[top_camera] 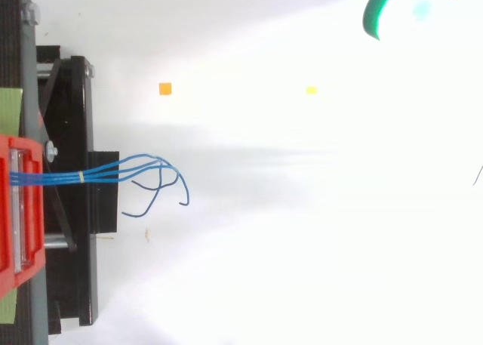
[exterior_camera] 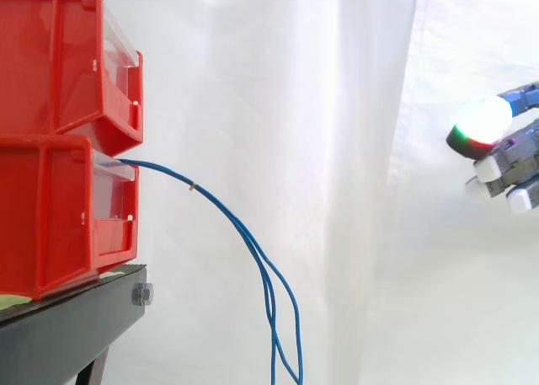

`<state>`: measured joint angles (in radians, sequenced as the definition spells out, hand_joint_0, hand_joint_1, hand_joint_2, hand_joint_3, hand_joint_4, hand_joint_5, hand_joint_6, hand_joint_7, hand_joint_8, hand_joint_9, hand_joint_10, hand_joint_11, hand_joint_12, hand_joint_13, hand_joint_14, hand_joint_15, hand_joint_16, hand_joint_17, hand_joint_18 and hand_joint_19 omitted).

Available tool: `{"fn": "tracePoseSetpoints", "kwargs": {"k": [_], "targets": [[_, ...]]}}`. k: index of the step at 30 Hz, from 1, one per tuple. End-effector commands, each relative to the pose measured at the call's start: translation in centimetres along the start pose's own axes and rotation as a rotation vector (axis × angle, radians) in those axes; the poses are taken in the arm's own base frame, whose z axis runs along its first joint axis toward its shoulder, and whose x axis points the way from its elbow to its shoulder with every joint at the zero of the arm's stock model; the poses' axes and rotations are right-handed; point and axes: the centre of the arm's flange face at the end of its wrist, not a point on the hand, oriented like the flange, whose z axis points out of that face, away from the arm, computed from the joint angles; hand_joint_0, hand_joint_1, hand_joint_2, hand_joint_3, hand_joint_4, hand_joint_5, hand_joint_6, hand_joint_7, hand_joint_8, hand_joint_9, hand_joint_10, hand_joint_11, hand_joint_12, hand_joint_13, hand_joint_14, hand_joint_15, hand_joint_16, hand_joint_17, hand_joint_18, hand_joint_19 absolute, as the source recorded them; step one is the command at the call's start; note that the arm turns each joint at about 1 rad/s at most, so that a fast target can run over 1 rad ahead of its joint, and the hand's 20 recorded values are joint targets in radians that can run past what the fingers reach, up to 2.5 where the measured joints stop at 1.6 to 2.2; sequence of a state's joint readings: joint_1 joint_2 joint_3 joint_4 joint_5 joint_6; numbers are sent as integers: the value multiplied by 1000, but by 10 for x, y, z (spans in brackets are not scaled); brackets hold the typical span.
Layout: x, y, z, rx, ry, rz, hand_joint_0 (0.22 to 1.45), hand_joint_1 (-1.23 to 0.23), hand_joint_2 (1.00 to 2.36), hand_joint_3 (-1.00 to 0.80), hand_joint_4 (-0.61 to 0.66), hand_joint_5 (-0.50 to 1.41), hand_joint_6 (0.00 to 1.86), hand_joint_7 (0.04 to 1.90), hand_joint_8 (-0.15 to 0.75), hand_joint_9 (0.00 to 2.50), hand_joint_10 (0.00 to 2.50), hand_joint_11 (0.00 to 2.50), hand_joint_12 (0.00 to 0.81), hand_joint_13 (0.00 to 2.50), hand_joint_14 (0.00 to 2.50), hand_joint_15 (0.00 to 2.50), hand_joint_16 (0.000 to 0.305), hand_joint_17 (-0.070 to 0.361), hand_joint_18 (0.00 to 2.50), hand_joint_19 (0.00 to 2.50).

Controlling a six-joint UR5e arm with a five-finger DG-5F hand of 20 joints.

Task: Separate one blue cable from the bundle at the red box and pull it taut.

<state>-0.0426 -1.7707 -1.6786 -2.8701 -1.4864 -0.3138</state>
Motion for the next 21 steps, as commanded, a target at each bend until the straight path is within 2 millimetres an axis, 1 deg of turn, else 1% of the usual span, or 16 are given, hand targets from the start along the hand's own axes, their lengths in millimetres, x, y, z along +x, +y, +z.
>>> {"fn": "tracePoseSetpoints", "kwargs": {"k": [1, 5, 6, 11, 14, 18, 21], "targets": [[10, 5, 8, -21, -52, -78, 582, -592, 1002, -470, 268, -225, 502, 776, 314, 403, 6, 277, 328, 231, 4, 135, 44, 99, 257, 319], [11, 3, 8, 1, -88, -151, 582, -592, 1002, -471, 269, -226, 502, 777, 314, 402, 8, 288, 327, 231, 4, 128, 44, 99, 256, 320], [12, 4, 9, 9, -102, -199, 581, -593, 1002, -468, 269, -226, 502, 774, 314, 403, 6, 281, 327, 230, 4, 131, 44, 99, 256, 319], [12, 4, 9, 31, -141, -326, 582, -592, 1002, -469, 269, -226, 502, 775, 314, 401, 6, 281, 327, 229, 4, 131, 44, 98, 256, 329], [14, 6, 10, 32, -151, -355, 582, -592, 1002, -469, 269, -225, 502, 774, 314, 402, 8, 280, 327, 230, 4, 134, 44, 99, 255, 333], [19, 7, 12, 26, -144, -345, 582, -592, 1002, -471, 269, -225, 502, 778, 315, 402, 7, 288, 327, 230, 4, 134, 44, 99, 256, 329], [29, -11, 24, 30, -138, -336, 582, -592, 1002, -469, 269, -225, 502, 777, 315, 404, 6, 282, 328, 230, 4, 131, 44, 99, 256, 328]]}}
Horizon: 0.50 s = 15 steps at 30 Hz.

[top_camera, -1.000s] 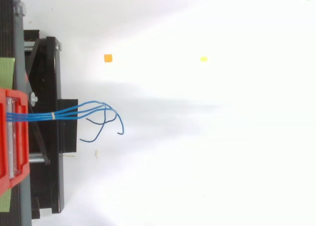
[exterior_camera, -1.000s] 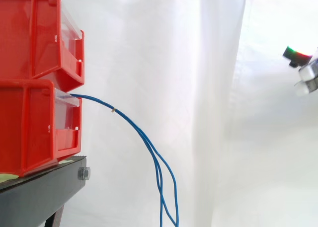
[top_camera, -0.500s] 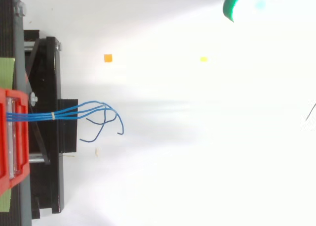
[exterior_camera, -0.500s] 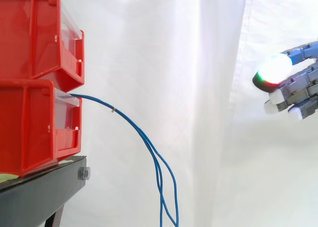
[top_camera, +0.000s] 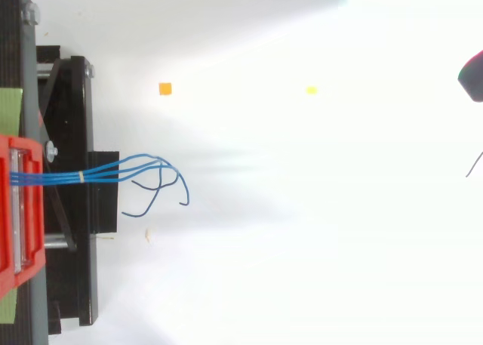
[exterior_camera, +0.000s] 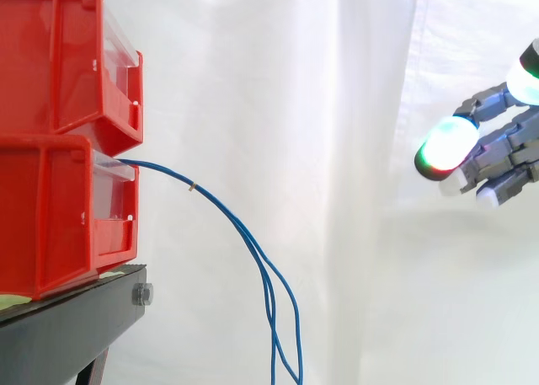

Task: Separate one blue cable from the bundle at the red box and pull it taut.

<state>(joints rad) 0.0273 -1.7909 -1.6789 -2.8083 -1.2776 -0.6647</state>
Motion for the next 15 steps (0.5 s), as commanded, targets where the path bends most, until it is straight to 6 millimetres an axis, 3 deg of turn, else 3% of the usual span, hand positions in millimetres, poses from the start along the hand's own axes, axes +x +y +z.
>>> {"fn": "tracePoseSetpoints", "kwargs": {"k": [1, 15], "targets": [[19, -13, 13, 0, 6, 12, 581, -592, 1002, -468, 269, -225, 502, 774, 316, 404, 6, 289, 328, 230, 4, 134, 44, 99, 257, 329], [64, -24, 77, -52, 42, 76, 581, -591, 1002, -469, 269, -225, 502, 779, 315, 405, 6, 290, 329, 227, 4, 136, 45, 101, 255, 350]]}}
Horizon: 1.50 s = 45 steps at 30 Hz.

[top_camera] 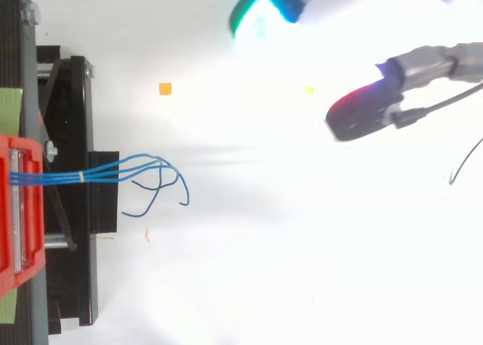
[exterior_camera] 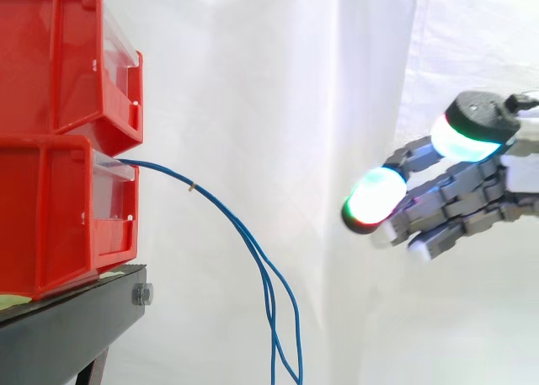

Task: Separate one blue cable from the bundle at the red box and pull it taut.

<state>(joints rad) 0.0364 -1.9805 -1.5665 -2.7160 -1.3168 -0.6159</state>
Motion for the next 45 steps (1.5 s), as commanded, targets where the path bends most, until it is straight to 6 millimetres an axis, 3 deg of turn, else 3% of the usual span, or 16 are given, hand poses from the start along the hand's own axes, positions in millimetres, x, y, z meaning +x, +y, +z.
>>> {"fn": "tracePoseSetpoints", "kwargs": {"k": [1, 9, 17, 27, 45], "targets": [[8, -1, 15, -14, 13, 26, 581, -591, 1002, -471, 269, -225, 502, 774, 315, 405, 6, 290, 329, 227, 4, 133, 45, 101, 256, 351], [28, -20, 32, -56, -4, 86, 581, -591, 1002, -470, 269, -225, 502, 775, 315, 404, 6, 289, 331, 225, 4, 136, 45, 101, 258, 351], [36, -19, 40, -106, -34, 89, 581, -591, 1002, -471, 269, -225, 502, 774, 315, 405, 6, 282, 332, 224, 4, 136, 45, 102, 259, 343], [69, -49, 66, -108, -6, 109, 577, -590, 1002, -476, 269, -224, 502, 779, 315, 403, 6, 281, 332, 221, 4, 135, 46, 103, 251, 352], [84, -47, 82, -177, 8, 167, 570, -585, 1001, -486, 277, -220, 502, 778, 315, 394, 6, 284, 335, 209, 6, 138, 46, 103, 238, 353]]}}
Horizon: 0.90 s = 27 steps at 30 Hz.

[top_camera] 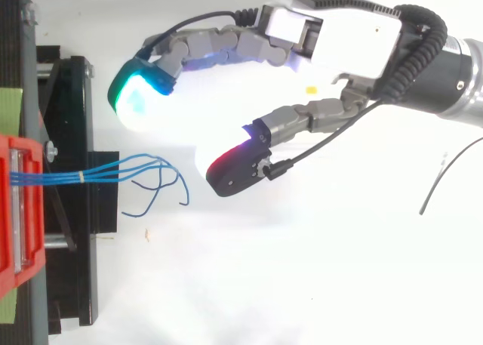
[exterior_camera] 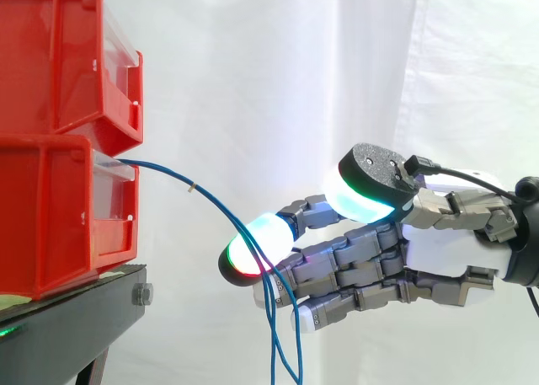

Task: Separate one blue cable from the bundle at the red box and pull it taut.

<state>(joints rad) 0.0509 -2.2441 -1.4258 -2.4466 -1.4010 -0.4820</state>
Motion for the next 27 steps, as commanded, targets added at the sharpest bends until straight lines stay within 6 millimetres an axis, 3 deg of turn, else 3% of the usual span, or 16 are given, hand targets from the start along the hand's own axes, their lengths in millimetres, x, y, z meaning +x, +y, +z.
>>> {"fn": "tracePoseSetpoints", "kwargs": {"k": [1, 10, 17, 20, 27], "targets": [[1, -1, 0, -2, 0, 1, 569, -584, 1001, -486, 277, -220, 502, 778, 315, 395, 6, 284, 335, 209, 5, 138, 46, 103, 237, 352], [6, -19, 6, 1, 0, 30, 567, -574, 1000, -491, 278, -219, 502, 778, 316, 396, 6, 284, 337, 210, 4, 142, 46, 103, 234, 360], [23, -49, 16, 3, 2, 69, 560, -566, 1000, -500, 278, -218, 502, 776, 316, 397, 6, 284, 339, 210, 4, 145, 46, 104, 230, 360], [26, -47, 27, -17, 14, 114, 557, -569, 1000, -500, 267, -221, 502, 773, 316, 396, 6, 288, 341, 212, 5, 148, 47, 105, 231, 359], [25, -46, 28, -31, 4, 115, 547, -583, 1000, -500, 264, -224, 502, 777, 315, 388, 6, 292, 345, 217, 4, 146, 48, 107, 232, 375]]}}
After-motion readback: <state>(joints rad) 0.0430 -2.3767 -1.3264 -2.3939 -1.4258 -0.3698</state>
